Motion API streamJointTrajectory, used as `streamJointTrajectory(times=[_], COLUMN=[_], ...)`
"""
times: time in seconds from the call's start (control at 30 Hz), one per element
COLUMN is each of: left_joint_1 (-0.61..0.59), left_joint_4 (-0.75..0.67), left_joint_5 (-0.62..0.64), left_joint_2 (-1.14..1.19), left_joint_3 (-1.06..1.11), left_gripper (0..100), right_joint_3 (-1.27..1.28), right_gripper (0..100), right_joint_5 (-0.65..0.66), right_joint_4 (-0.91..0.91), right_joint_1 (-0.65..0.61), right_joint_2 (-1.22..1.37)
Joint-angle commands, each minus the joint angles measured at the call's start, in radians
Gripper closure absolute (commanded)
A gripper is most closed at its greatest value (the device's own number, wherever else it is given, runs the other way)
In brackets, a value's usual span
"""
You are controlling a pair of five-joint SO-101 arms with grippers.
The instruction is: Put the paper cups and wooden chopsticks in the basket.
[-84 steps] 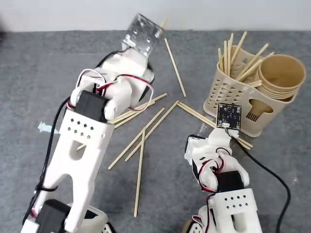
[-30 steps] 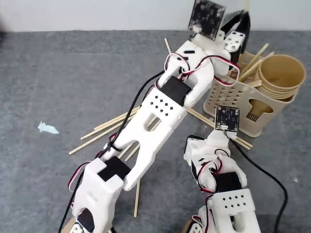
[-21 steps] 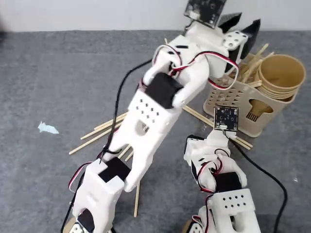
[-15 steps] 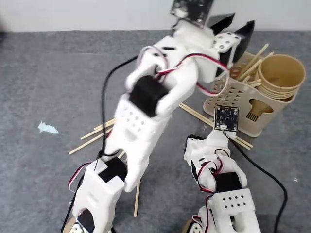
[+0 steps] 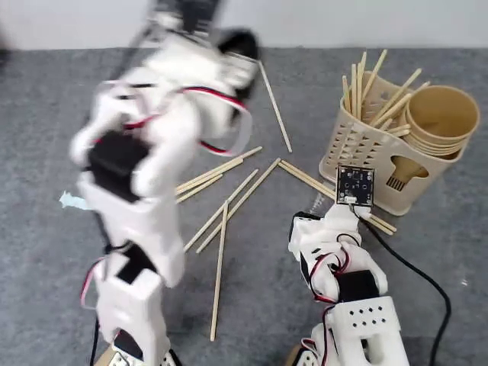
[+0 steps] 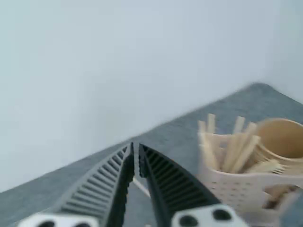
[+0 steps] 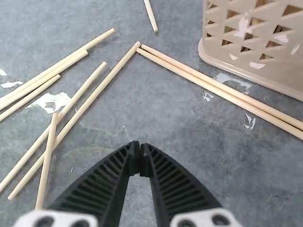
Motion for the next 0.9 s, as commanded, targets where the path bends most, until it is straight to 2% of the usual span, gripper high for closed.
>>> streamJointTrajectory(times=[0.0, 0.07, 0.2, 0.37, 0.53, 0.7, 0.87], left_joint_1=[-0.129, -0.183, -0.241, -0.296, -0.396, -0.479, -0.529], left_joint_4=[0.025, 0.025, 0.020, -0.006, -0.063, -0.180, -0.319], left_joint_5=[-0.014, -0.018, -0.107, -0.141, -0.141, -0.141, -0.141], left_joint_2=[-0.100, -0.147, -0.282, -0.446, -0.565, -0.643, -0.730], left_joint_3=[0.088, 0.217, 0.568, 0.914, 1.188, 1.480, 1.745], left_gripper=[99, 98, 98, 98, 98, 98, 98], right_joint_3=[-0.009, -0.011, -0.043, -0.256, -0.422, -0.436, -0.471], right_gripper=[99.0, 99.0, 99.0, 99.0, 99.0, 98.9, 98.8], right_joint_5=[0.009, 0.009, -0.015, -0.035, -0.034, -0.037, -0.038], right_joint_4=[-0.012, -0.012, 0.004, 0.206, 0.349, 0.351, 0.323], right_joint_1=[-0.007, -0.007, -0.007, -0.015, -0.145, -0.291, -0.338], right_joint_2=[-0.022, -0.022, -0.022, -0.012, -0.004, 0.117, 0.331])
